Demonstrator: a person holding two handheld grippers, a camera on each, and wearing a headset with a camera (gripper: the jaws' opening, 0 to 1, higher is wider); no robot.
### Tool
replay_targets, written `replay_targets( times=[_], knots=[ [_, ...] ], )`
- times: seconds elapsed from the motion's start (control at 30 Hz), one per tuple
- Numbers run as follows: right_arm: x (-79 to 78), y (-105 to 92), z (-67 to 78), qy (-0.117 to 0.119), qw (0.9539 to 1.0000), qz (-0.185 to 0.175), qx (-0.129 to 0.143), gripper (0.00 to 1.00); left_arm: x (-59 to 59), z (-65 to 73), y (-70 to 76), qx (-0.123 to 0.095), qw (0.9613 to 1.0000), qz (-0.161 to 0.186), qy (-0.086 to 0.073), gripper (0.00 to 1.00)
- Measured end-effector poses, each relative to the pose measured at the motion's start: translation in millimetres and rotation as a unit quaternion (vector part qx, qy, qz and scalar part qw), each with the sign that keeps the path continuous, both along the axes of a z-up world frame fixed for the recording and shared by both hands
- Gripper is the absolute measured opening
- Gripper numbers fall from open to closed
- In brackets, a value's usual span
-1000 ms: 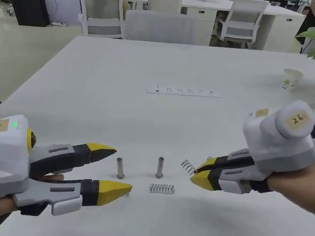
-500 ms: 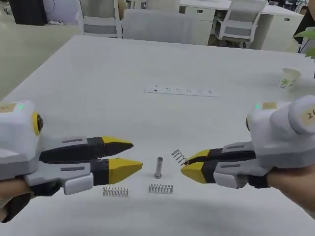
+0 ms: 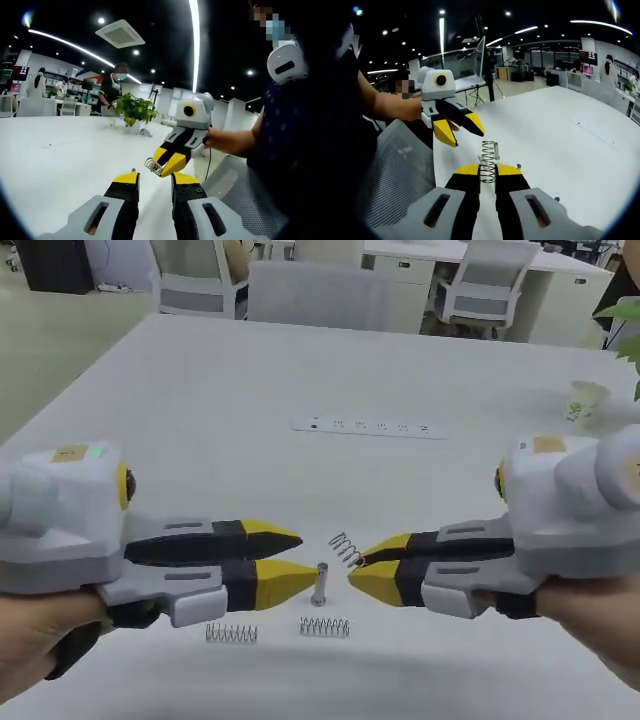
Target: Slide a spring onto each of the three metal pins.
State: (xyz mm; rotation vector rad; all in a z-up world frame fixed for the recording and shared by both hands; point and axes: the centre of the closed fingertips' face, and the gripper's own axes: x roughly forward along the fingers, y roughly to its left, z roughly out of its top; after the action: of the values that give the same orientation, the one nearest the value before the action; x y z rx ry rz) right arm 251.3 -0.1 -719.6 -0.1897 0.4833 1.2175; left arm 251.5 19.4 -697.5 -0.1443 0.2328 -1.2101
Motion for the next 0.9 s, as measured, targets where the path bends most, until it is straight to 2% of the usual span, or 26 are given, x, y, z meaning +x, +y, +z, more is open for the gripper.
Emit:
replay_targets(
  times=[0.33,0.5,0.9],
  knots=[
    [-4.4,14.9,-1.8,-0.002,0.9998,0.018,0.003,0.08,4.0,-0.8,-1.1,-0.018,0.9996,0.006,0.023,0.13],
    [-5.4,22.0,-4.0,0.002,0.9997,0.026,0.005,0.08,4.2,-6.0,-2.3,-0.017,0.9993,0.006,0.032,0.1],
    [-6.0,23.5,-9.7,-0.001,0.9994,0.034,-0.007,0.08,3.2,-5.7,-6.9,-0.018,0.9995,0.002,0.024,0.03]
  ],
)
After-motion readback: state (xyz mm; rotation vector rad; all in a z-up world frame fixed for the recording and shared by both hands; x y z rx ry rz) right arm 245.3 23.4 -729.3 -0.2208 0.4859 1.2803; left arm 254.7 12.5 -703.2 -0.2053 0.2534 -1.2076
